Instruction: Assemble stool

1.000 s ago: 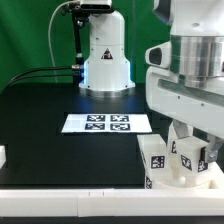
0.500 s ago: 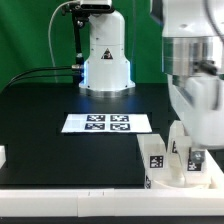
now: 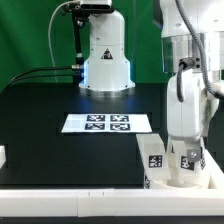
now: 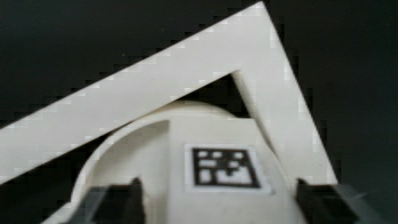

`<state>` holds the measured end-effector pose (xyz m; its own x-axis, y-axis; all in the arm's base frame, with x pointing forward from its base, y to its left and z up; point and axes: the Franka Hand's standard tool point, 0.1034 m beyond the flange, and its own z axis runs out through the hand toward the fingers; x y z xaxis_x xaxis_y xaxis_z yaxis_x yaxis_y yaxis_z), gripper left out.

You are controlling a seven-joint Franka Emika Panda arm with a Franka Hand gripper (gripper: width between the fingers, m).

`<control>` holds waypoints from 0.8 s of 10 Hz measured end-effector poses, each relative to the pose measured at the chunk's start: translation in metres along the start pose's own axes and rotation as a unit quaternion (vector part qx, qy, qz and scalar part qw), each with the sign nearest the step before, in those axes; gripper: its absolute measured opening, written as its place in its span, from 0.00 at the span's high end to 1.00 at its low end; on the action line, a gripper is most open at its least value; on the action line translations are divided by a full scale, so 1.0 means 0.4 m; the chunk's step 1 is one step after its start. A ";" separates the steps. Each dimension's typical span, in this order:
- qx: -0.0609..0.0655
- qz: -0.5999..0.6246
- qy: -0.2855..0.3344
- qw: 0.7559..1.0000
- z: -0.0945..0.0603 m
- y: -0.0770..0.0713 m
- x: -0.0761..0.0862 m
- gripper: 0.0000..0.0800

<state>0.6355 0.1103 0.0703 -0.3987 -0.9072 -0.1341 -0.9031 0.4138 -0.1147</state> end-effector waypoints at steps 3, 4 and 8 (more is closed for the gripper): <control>-0.027 -0.157 -0.012 0.987 -0.042 0.024 -0.023 0.21; -0.033 -0.222 -0.021 0.974 -0.066 0.026 -0.033 0.20; -0.033 -0.405 -0.029 0.913 -0.075 0.012 -0.021 0.19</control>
Offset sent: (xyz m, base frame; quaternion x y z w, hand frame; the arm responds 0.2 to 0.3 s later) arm -0.0219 0.0340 0.0378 -0.0873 -0.0738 -0.2988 0.9474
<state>0.6297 0.1176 0.1005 0.4121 -0.9073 -0.0834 -0.9064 -0.3989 -0.1393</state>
